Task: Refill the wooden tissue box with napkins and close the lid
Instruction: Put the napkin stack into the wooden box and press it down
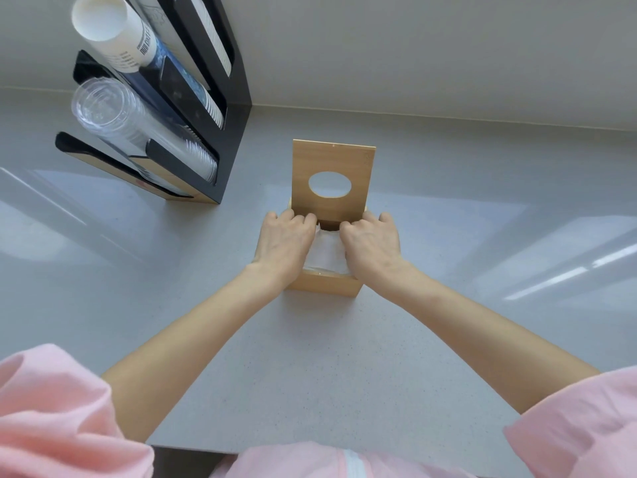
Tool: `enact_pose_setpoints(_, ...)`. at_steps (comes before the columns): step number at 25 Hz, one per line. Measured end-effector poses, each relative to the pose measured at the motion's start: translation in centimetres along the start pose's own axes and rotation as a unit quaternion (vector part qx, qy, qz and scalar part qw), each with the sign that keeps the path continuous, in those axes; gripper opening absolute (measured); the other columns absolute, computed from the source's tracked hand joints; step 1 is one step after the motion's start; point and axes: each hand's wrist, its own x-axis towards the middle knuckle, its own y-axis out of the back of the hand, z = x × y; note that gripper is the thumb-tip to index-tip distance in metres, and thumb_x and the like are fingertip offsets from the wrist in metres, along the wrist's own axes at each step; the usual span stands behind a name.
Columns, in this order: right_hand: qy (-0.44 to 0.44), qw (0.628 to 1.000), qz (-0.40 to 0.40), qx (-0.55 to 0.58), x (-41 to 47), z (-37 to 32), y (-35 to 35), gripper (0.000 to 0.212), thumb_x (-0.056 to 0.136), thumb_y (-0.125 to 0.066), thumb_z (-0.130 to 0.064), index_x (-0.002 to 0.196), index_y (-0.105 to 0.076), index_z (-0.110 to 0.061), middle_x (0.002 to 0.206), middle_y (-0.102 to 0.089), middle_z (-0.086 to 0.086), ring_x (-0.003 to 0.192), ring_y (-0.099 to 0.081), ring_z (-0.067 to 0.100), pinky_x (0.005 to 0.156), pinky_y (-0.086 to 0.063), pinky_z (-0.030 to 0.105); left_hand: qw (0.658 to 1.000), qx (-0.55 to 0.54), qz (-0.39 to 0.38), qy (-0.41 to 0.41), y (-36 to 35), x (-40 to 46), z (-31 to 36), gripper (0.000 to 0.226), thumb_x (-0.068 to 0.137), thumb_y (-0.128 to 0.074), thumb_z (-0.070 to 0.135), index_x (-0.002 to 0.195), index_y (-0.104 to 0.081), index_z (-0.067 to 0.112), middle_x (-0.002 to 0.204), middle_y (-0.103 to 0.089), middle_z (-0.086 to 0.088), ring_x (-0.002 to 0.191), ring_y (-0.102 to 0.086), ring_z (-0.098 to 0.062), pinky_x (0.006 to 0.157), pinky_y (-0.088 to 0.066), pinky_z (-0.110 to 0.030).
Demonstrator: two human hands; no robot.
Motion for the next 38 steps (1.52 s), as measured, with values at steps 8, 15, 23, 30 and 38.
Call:
enact_pose_setpoints(8,0.031,0.992,-0.050,-0.111,0.8,-1.1,0.1,0.015,0.081,-0.056,-0.010,0.090,-0.059,-0.021,0.097,-0.070,-0.003,0.106,-0.049,0.021,0.097,-0.028,0.032,0.992,0.048,-0.106,-0.041,0.9,1.1,1.1,0.025,0.082,-0.055,0.000,0.106,-0.048,0.002,0.102,-0.069,-0.008,0.097,-0.064,-0.029,0.042,-0.015,-0.024)
enact_pose_setpoints(15,0.010,0.995,-0.069,-0.075,0.5,-0.9,-0.1,0.022,0.083,-0.055,-0.013,0.105,-0.060,-0.016,0.110,-0.062,0.002,0.116,-0.040,0.023,0.097,-0.029,0.034,0.991,0.038,-0.122,-0.032,1.2,1.1,1.2,0.027,0.084,-0.052,-0.001,0.111,-0.047,0.002,0.108,-0.067,-0.009,0.101,-0.062,-0.029,0.042,-0.017,-0.023)
enact_pose_setpoints(23,0.080,0.997,0.007,-0.001,-1.5,0.2,1.2,0.014,0.090,-0.040,-0.008,0.086,-0.054,-0.010,0.090,-0.062,0.009,0.092,-0.055,0.029,0.080,-0.028,0.036,0.990,0.031,-0.119,-0.063,1.9,0.2,0.5,0.009,0.087,-0.047,0.005,0.088,-0.054,0.009,0.098,-0.066,-0.010,0.094,-0.057,-0.028,0.076,-0.033,-0.033)
enact_pose_setpoints(30,0.078,0.969,-0.228,-0.052,0.4,0.0,0.6,0.038,0.100,-0.024,-0.026,0.102,-0.059,-0.011,0.115,-0.058,0.012,0.115,-0.045,0.024,0.091,-0.034,0.036,0.926,0.046,-0.359,-0.105,1.8,2.3,-0.1,0.043,0.098,-0.026,0.034,0.123,-0.056,0.015,0.111,-0.063,-0.008,0.119,-0.046,-0.029,0.113,-0.002,-0.052)
enact_pose_setpoints(38,0.090,0.989,-0.119,0.007,-0.4,0.4,0.1,0.036,0.096,-0.027,-0.018,0.104,-0.061,-0.010,0.108,-0.065,0.007,0.110,-0.050,0.024,0.091,-0.033,0.037,0.968,-0.074,-0.214,-0.110,1.2,0.7,-0.8,0.037,0.096,-0.031,0.023,0.127,-0.052,0.020,0.119,-0.063,-0.009,0.110,-0.054,-0.028,0.082,-0.035,-0.032)
